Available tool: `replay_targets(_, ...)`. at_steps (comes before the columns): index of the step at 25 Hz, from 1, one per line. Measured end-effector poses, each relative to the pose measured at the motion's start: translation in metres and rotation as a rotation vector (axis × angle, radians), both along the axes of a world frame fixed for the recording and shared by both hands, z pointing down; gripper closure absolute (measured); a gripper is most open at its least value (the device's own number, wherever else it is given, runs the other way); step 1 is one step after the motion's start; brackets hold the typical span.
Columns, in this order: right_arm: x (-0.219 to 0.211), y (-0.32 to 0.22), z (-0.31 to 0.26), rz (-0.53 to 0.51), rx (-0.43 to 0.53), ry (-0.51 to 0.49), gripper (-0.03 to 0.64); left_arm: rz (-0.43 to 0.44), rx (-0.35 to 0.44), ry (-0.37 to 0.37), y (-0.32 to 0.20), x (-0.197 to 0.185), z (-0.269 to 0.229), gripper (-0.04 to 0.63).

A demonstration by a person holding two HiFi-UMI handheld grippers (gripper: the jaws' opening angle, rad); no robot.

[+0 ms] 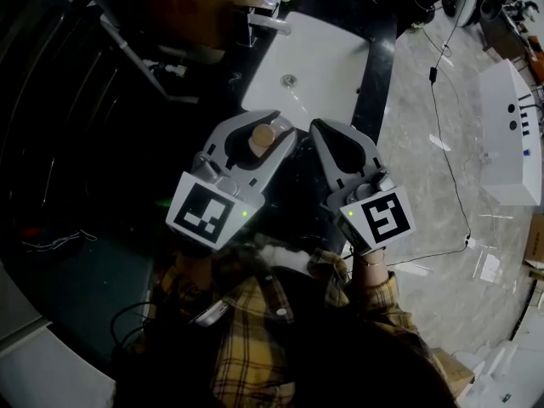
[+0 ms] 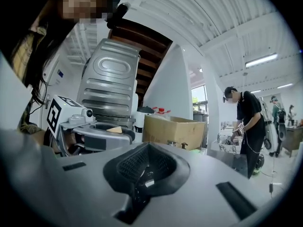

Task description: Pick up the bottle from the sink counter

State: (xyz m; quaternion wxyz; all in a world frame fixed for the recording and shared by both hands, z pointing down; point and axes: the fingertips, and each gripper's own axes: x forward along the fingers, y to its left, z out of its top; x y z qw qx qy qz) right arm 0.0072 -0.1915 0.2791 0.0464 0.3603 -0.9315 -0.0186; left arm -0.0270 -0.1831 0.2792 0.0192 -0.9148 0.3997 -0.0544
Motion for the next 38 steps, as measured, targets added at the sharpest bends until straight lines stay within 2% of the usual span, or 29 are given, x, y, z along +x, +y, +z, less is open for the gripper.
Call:
replay_targets(10, -0.017, 0.006, -0.018, -0.042, 0.033, -0.002, 0.601, -0.04, 0.012, 0.018, 0.011, -0.02, -0.02, 0.479)
replay_targets(20, -0.023, 0.01, -0.018, -0.08, 0.031, 0.002, 0.601, -0.042, 0.011, 0.016, 0.018, -0.018, -0.024, 0.479)
replay_targets(38, -0.021, 0.008, -0.019, -0.082, 0.033, 0.005, 0.601, -0.032, 0.011, 0.01, 0.014, -0.012, -0.023, 0.479)
